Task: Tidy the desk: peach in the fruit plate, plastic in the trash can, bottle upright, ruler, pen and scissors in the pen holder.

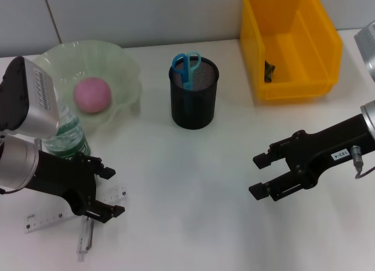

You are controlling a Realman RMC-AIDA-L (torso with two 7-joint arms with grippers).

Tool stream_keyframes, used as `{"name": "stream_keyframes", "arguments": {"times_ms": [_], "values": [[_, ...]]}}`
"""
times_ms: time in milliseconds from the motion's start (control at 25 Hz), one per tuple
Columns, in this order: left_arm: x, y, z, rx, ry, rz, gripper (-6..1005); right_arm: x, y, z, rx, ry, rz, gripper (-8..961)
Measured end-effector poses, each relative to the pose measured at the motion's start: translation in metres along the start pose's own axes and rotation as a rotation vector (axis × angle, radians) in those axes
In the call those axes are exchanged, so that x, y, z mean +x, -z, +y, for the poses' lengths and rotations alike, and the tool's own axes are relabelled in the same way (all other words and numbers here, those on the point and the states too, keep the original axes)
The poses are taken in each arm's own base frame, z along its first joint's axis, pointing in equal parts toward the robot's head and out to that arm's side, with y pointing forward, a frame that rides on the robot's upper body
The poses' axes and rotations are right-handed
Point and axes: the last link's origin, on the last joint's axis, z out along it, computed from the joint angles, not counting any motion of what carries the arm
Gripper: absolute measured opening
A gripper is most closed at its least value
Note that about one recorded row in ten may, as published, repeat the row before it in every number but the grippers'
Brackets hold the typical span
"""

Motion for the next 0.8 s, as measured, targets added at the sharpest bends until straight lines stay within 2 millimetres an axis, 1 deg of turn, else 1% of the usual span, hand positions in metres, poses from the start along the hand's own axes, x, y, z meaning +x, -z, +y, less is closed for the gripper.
{"name": "stream_keyframes", "arguments": {"times_ms": [200, 400, 680, 800], "values": [[0.000, -0.003, 0.000, 0.000, 0.003, -0.009, 846, 0.000, 0.000, 0.000, 0.003, 0.001, -0.001, 774], [-0.002, -0.010, -0.002, 0.026, 0.006, -0.062, 846, 0.000, -0.001, -0.001, 0.003, -0.002, -0.003, 774], [-0.003, -0.013, -0.001, 0.021, 0.016, -0.088, 847, -0.002, -0.002, -0.001, 0.001, 0.000, -0.004, 774], [-0.002, -0.013, -0.001, 0.021, 0.016, -0.090, 832, -0.002, -0.002, -0.001, 0.001, 0.000, -0.004, 774]]}}
